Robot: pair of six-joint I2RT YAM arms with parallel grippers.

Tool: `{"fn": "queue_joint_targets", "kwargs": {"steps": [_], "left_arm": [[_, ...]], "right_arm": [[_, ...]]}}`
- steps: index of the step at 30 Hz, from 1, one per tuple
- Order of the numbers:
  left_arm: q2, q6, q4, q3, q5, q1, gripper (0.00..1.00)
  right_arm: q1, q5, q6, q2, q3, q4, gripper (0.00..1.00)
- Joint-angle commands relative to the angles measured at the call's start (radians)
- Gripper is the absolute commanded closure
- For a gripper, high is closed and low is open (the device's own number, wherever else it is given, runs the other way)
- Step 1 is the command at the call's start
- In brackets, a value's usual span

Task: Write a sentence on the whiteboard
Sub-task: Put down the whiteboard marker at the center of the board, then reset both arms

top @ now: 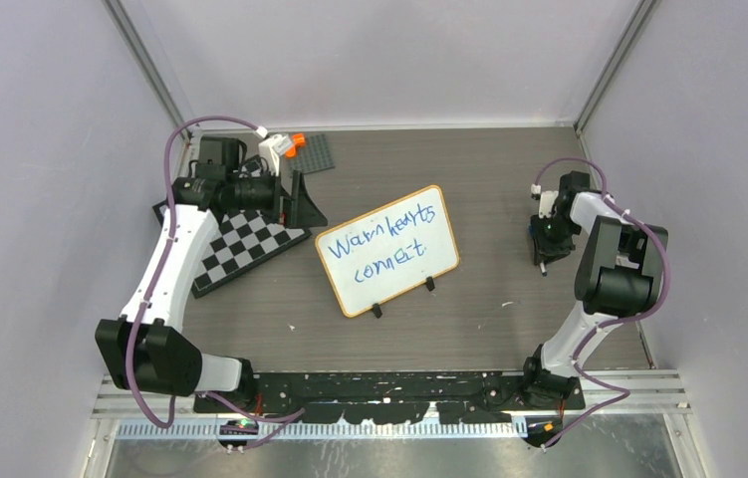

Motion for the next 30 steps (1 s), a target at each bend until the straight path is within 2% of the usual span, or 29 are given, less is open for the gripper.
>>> {"fn": "queue_joint_targets", "kwargs": {"steps": [1, 4, 7, 14, 20, 25, 30], "left_arm": [[-0.023, 0.049, 0.011, -0.013, 0.007, 0.016, 0.0], [-0.011, 0.068, -0.019, -0.017, 0.012, 0.034, 0.0], [0.008, 0.092, -0.06, -0.003, 0.01, 0.064, 0.0], [0.13, 0.194, -0.244, 0.141, -0.05, 0.169, 0.0], [0.27, 0.249, -0.344, 0.293, -0.056, 0.322, 0.0], [0.354, 0.286, -0.371, 0.39, -0.11, 0.452, 0.0], [0.378, 0.338, -0.365, 0.382, -0.184, 0.529, 0.0]], "right_arm": [[-0.003, 0.029, -0.017, 0.055, -0.013, 0.022, 0.66], [-0.003, 0.023, -0.014, 0.044, -0.015, 0.012, 0.65], [-0.004, 0.012, -0.012, 0.025, 0.004, -0.018, 0.6], [-0.005, -0.048, -0.008, -0.066, 0.13, -0.136, 0.32], [-0.005, -0.176, 0.016, -0.127, 0.319, -0.248, 0.19], [-0.022, -0.295, 0.094, -0.186, 0.455, -0.257, 0.16], [-0.066, -0.382, 0.133, -0.213, 0.532, -0.251, 0.16]]}}
